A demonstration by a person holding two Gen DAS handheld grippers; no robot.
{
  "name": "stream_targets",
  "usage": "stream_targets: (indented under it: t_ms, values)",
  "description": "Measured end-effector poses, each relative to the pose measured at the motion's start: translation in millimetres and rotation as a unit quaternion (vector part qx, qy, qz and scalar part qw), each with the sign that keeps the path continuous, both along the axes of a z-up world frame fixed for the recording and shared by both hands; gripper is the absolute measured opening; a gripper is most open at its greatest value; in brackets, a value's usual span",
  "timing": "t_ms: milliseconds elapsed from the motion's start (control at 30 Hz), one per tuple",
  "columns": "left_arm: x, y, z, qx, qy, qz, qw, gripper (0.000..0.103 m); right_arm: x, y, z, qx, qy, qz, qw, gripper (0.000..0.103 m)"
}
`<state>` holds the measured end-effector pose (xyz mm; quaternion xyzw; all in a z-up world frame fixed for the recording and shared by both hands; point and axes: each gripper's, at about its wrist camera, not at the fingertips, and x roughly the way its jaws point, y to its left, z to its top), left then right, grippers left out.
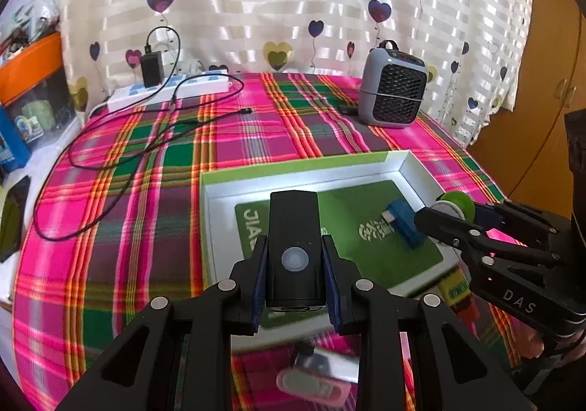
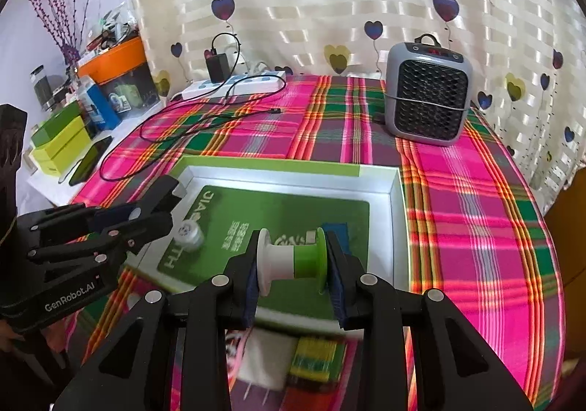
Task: Organize rigid objects
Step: 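Carry the black device and the spool into the green box and lower them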
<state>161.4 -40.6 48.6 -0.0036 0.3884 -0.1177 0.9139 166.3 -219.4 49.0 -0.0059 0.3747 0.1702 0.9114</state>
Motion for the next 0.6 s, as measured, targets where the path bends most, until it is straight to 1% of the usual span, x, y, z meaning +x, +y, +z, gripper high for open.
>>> stream_targets:
  t_ms: [133,367,600]
  values:
    - [13,-7,-2,-0.002,0.005,-0.007,1.0,0.026,18,-2,-5,-0.002,0.012,-0.005,1.0,0.033]
    - [36,-18,-15,-0.003,0.026,-0.014,0.9996,0.026,47,-8,-14,-0.016,0.029,-0.02,0.999,0.033]
    - [50,-21,-28,0.002,0.04,-0.015,0.9991,0.026,66,-4,-23,-0.02,0.047,-0.009,0.999,0.033]
